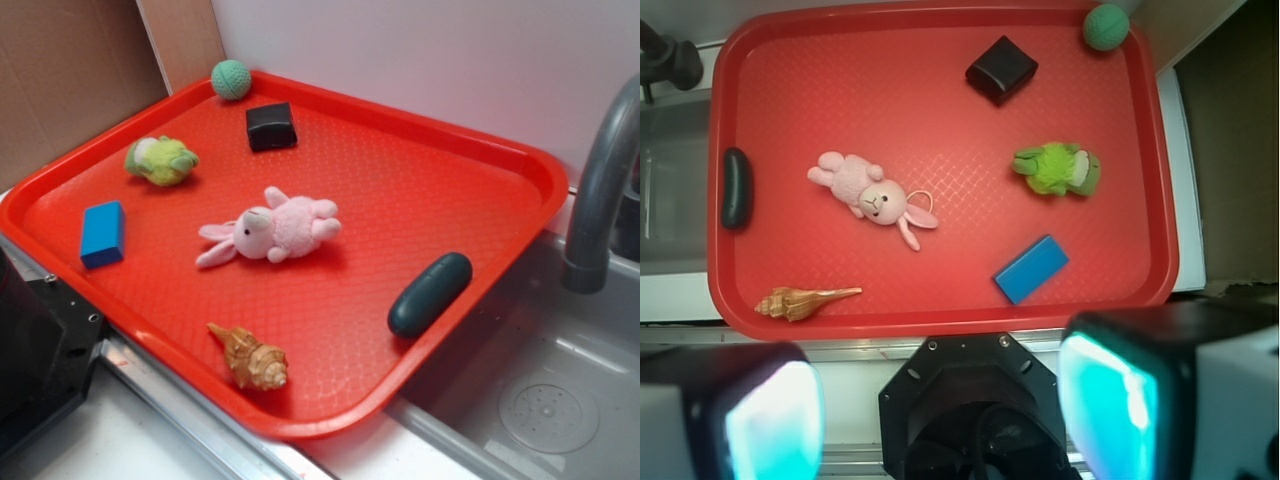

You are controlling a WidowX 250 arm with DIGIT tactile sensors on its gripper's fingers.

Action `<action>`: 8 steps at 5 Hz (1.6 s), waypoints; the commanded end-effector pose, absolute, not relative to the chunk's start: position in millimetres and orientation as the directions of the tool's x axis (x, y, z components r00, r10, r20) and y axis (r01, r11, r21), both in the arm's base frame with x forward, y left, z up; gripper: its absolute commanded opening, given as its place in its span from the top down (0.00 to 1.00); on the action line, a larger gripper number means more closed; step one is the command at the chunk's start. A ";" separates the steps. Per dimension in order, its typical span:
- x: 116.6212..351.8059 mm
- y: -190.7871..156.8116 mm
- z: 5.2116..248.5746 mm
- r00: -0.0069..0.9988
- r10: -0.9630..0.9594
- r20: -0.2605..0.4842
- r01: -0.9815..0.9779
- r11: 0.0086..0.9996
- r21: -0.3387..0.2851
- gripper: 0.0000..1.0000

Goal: Grab the green animal.

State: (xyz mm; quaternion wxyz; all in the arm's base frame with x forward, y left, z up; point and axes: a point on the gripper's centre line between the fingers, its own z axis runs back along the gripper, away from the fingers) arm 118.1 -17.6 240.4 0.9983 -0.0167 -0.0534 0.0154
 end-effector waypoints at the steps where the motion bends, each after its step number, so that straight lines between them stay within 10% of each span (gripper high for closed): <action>1: 118.1 -17.6 240.4 0.994 0.033 0.106 -0.029 0.999 -0.035 0.00; 2: 149.6 0.5 201.6 0.980 -0.198 0.025 0.199 0.958 -0.206 0.00; 3: 158.0 19.4 183.1 0.900 -0.435 -0.016 0.435 0.900 -0.016 0.00; 6: 162.8 45.8 155.9 0.766 -0.643 -0.004 0.643 0.766 0.000 0.00; 7: 178.2 53.9 142.5 0.675 -0.735 -0.064 0.729 0.678 -0.095 0.00; 8: 190.1 85.1 118.3 0.507 -0.855 -0.106 0.855 0.515 -0.063 0.00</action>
